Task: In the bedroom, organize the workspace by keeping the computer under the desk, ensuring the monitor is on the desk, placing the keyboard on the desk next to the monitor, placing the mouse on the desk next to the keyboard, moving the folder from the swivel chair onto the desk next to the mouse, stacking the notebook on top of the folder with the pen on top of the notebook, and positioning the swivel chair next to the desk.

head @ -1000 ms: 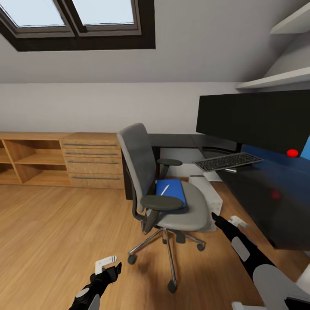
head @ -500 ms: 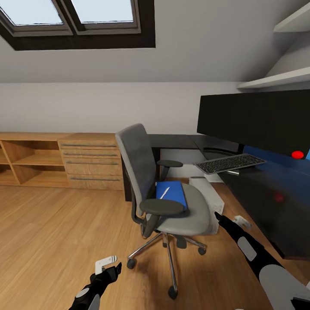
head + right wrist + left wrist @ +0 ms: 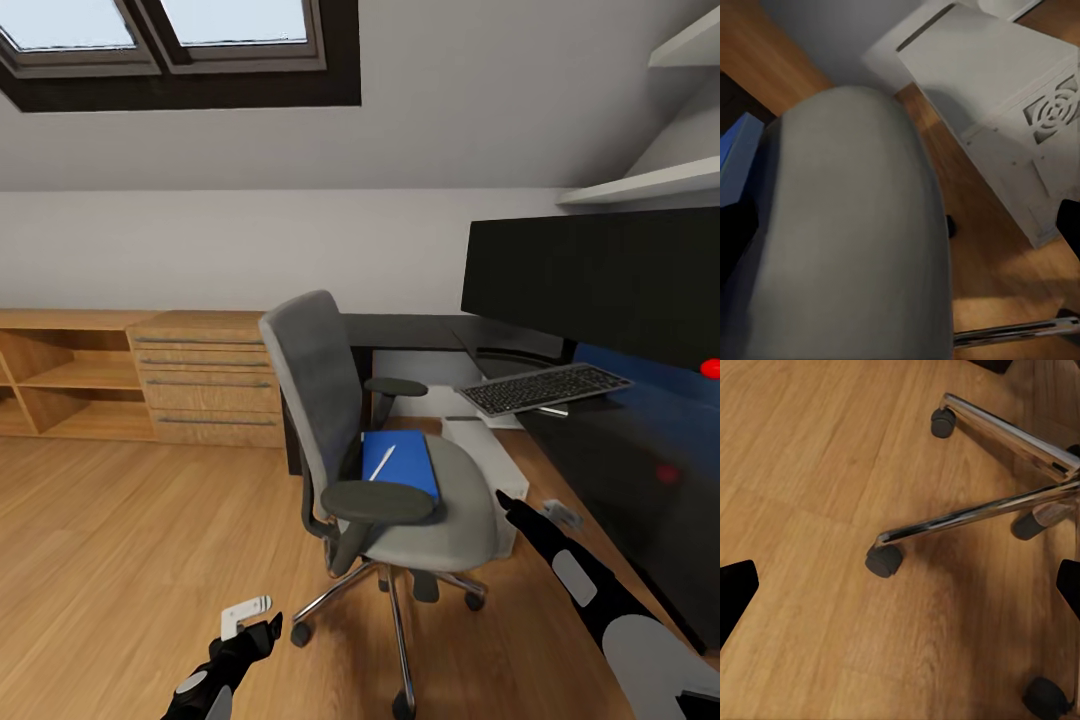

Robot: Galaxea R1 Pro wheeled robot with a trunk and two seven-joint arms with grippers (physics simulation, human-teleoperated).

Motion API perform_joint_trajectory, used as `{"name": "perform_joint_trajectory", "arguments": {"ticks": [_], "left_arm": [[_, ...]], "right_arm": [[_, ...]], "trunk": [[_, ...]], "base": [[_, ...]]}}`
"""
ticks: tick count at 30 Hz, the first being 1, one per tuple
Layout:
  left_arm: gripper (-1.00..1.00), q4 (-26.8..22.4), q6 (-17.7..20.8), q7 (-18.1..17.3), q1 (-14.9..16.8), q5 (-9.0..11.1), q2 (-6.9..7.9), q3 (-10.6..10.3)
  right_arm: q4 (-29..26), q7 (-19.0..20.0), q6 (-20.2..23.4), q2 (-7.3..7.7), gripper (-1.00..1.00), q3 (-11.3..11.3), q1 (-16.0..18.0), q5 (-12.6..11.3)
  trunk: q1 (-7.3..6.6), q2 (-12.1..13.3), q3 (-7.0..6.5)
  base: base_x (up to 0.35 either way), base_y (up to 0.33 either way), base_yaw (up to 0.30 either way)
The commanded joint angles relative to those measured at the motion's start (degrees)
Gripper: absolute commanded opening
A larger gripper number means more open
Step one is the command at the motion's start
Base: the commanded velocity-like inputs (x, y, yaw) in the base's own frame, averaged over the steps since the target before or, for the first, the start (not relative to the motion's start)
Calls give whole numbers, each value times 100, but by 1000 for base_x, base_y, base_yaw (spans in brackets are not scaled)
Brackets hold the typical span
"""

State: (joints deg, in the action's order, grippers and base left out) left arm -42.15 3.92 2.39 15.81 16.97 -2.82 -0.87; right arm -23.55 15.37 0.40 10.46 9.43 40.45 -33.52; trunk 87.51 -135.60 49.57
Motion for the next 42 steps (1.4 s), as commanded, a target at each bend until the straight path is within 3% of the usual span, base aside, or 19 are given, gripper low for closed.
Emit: {"name": "perform_joint_trajectory", "arguments": {"ticks": [1,12,23,29,42], "left_arm": [[100,-6,29,25,1,50,1,-8],[100,25,-74,19,-4,49,17,-1],[100,23,-1400,-3,-25,-18,123,-7],[100,9,-1631,-69,-157,-87,181,-9],[100,11,-2149,-595,-458,-127,241,-10]], "right_arm": [[9,57,4,-1,100,16,5,-51],[81,129,0,0,100,16,3,-49],[158,154,-4,0,100,15,6,-43],[170,158,-4,0,100,15,4,-41],[173,135,52,-27,100,15,5,-54]], "trunk": [[-1,-2,6],[-1,-2,6],[-1,-2,6],[-1,-2,6],[-1,-2,6]], "base": [[24,0,0],[8,0,0],[0,0,0],[0,0,0],[5,0,0]]}}
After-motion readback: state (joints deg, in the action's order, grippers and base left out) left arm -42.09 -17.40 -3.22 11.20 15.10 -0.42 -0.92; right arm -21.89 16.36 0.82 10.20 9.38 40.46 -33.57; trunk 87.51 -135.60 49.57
